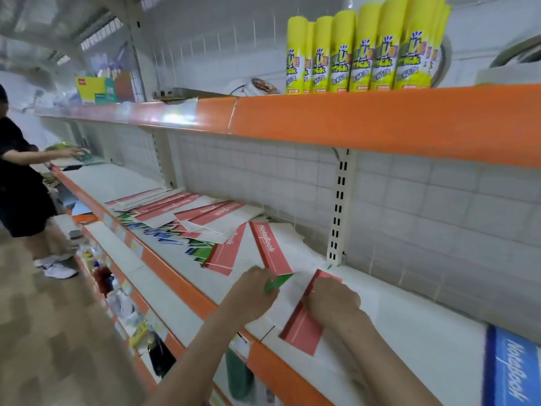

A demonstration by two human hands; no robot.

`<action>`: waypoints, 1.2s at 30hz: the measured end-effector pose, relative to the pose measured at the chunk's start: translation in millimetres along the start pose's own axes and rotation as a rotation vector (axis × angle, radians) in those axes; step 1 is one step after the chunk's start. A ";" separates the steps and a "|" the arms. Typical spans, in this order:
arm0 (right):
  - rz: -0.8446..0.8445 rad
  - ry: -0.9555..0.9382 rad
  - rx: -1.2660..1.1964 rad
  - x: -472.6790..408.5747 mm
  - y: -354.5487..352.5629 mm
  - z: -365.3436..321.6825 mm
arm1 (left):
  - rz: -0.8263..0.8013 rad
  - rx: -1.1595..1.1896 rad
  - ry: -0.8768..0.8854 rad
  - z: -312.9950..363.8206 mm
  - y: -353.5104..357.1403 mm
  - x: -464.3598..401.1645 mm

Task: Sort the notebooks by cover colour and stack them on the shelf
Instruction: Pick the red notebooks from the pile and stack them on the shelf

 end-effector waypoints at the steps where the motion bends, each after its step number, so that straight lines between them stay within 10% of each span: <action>1: 0.004 0.033 0.042 -6.0 -0.2 -0.7 | 0.001 0.002 0.013 0.2 -0.9 -7.1; 17: 0.024 0.213 0.103 -41.4 15.3 -1.1 | -0.013 -0.047 0.035 -10.2 19.7 -64.3; 36: 0.251 0.018 -0.433 -49.8 -28.5 -28.3 | -0.075 -0.184 -0.340 -52.9 9.8 -114.2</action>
Point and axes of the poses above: each hand's wrist, its own x-axis away from the middle knuckle, its own y-axis out of the palm, z = x × y, the point moved 10 cm from there along -x, towards the middle knuckle, and after that the axes turned 14 degrees about -z, right-handed, at the moved point
